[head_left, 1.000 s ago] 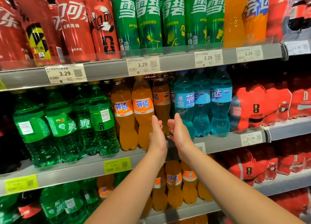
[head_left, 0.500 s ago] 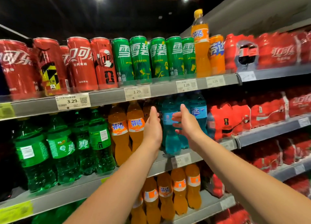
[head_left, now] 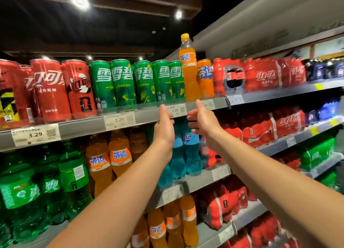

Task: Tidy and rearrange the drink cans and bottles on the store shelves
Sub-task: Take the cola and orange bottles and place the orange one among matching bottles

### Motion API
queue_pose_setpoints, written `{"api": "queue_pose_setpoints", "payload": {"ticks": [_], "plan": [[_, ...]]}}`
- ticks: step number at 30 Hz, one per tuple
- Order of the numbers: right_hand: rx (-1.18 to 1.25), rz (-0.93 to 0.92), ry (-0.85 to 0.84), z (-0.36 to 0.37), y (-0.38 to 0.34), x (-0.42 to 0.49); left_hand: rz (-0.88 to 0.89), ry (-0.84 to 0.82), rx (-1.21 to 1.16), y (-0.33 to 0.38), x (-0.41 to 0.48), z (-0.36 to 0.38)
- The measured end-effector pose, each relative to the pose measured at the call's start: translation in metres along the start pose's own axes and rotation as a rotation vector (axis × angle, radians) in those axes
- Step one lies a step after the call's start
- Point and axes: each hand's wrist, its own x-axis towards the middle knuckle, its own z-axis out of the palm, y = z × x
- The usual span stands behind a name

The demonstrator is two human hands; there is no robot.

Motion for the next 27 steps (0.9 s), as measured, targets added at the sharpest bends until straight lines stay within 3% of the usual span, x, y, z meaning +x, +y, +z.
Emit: {"api": "queue_pose_setpoints", "payload": {"ticks": [9,16,21,27], "plan": [[-0.089,-0.276,-0.011,-0.043,-0.065,0.109,0.098,0.014,-0.02,0.06,0.056,0.077],[-0.274,-0.489,0.081,-0.053,-0.119,0.174,0.175,0.11,-0.001,0.091,0.1,0.109],[-0.318,-0.485,0.059,-0.044,-0.134,0.203,0.211,0.155,0.05,0.104,0.115,0.111],[-0.534,-0.483,0.064,-0.024,-0.127,0.215,0.212,0.175,0.111,0.105,0.119,0.111]]}}
